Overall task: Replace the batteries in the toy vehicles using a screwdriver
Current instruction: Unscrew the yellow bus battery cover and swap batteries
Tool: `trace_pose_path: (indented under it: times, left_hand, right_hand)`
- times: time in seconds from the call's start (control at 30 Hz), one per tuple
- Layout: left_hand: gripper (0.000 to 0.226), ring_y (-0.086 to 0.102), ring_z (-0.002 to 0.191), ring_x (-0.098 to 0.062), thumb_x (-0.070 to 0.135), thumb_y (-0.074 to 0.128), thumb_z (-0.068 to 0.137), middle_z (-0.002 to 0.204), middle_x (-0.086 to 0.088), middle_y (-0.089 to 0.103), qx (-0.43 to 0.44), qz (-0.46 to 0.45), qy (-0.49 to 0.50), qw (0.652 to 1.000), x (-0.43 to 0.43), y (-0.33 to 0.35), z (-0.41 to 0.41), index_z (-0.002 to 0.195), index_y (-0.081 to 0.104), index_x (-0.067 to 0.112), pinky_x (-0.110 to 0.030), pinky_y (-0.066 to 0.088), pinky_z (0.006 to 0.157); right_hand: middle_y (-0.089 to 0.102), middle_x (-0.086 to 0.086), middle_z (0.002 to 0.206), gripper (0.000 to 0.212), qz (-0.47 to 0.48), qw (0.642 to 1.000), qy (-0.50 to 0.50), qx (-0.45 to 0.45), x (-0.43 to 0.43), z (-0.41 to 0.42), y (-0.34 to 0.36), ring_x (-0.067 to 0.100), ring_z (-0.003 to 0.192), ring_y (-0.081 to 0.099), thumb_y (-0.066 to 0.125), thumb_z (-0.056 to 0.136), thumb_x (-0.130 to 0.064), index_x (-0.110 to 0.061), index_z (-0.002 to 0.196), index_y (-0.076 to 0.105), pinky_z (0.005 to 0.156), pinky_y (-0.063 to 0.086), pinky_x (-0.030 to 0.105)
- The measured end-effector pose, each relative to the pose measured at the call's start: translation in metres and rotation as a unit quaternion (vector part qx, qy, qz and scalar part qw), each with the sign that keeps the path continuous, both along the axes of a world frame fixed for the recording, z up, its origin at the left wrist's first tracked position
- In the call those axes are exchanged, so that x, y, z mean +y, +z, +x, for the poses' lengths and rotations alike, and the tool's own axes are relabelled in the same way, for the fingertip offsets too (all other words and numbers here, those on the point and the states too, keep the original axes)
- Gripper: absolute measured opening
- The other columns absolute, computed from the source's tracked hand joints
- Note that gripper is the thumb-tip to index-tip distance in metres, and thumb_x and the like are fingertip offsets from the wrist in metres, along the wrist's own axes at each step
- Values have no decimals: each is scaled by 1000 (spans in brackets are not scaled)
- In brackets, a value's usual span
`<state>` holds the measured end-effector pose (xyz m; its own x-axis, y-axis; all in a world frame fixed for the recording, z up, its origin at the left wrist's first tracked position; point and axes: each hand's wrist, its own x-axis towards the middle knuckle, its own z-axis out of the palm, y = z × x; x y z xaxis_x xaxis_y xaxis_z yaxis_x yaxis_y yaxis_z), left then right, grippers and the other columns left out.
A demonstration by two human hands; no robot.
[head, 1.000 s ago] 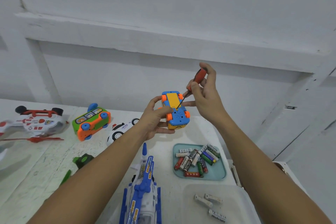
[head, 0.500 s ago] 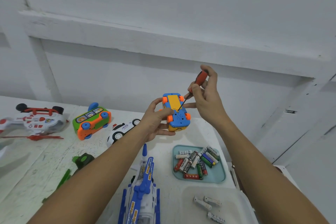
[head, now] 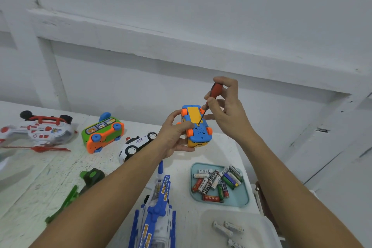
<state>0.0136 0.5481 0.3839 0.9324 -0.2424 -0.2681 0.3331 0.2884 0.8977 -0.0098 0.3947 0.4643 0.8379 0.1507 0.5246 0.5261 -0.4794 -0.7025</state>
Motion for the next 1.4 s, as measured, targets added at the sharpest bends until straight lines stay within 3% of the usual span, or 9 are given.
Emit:
trace_pose_path:
  times: [0.1, 0.33, 0.53, 0.67, 0.77, 0.93, 1.1, 1.23, 1.4]
  left_hand:
    - [43, 73, 84, -38, 8, 68, 87, 116, -20, 65, -1, -5, 6, 1000, 1, 1, -1, 111, 54, 41, -50, 60, 62]
    - [43, 74, 81, -37, 9, 68, 87, 112, -19, 68, -4, -8, 15, 1000, 0, 7, -2, 112, 54, 41, -53, 60, 64]
    - [49, 73, 83, -38, 10, 68, 86, 113, -20, 68, 0, -9, 16, 1000, -1, 7, -6, 122, 53, 38, -50, 60, 61]
    - [49, 74, 81, -37, 10, 68, 86, 112, -19, 68, 0, -9, 16, 1000, 0, 7, -7, 123, 53, 38, -50, 60, 61]
    - [44, 74, 77, -35, 10, 68, 87, 112, -19, 68, 2, -11, 20, 1000, 1, 7, -8, 117, 54, 40, -47, 60, 58]
    - [45, 74, 76, -34, 10, 68, 87, 111, -18, 68, 4, -13, 21, 1000, 1, 7, -7, 118, 53, 39, -46, 59, 56]
    - [45, 74, 74, -33, 12, 68, 88, 107, -17, 69, 3, -12, 22, 1000, 1, 9, -7, 120, 52, 39, -46, 60, 56]
    - [47, 74, 77, -35, 12, 69, 87, 104, -17, 71, -1, -5, 23, 1000, 2, 10, -7, 123, 51, 38, -48, 60, 58]
    - [46, 74, 80, -36, 11, 68, 87, 110, -19, 69, -13, 2, 15, 1000, 1, 13, -10, 121, 53, 38, -47, 60, 58]
  right_hand:
    - [52, -11, 104, 45, 3, 999, -31, -31, 2, -1, 6, 10, 88, 63, 68, 90, -21, -52, 108, 42, 69, 60, 41]
    - [65, -6, 92, 36, 36, 998, -22, -47, 2, -1, 25, 17, 77, 70, 75, 82, -5, -29, 107, 65, 77, 59, 35]
    - [64, -4, 117, 48, 37, 998, 49, -7, 3, -2, 27, 12, 107, 66, 56, 89, 9, -28, 120, 60, 85, 58, 34]
    - [54, -2, 103, 38, 25, 998, 16, -48, 5, -3, 30, 0, 87, 61, 75, 82, -5, -34, 104, 66, 79, 57, 28]
    - [62, 3, 98, 40, 16, 998, 9, -52, 2, -2, 34, -1, 74, 64, 71, 84, -1, -31, 109, 66, 80, 54, 23]
    - [69, 5, 105, 44, 13, 999, 16, -43, -1, -5, 34, 9, 88, 71, 53, 89, 8, -25, 117, 62, 84, 55, 21]
    - [56, -5, 100, 32, -4, 997, -9, -75, 0, -6, 35, -1, 83, 62, 76, 82, -6, -24, 107, 66, 76, 55, 17]
    - [61, -5, 90, 41, 15, 998, -12, -64, -1, -8, 37, 1, 69, 66, 73, 81, 1, -26, 111, 64, 72, 53, 17]
    - [67, 6, 106, 44, 26, 998, 24, -44, 0, -9, 37, 10, 94, 68, 54, 85, 12, -18, 116, 64, 77, 56, 22]
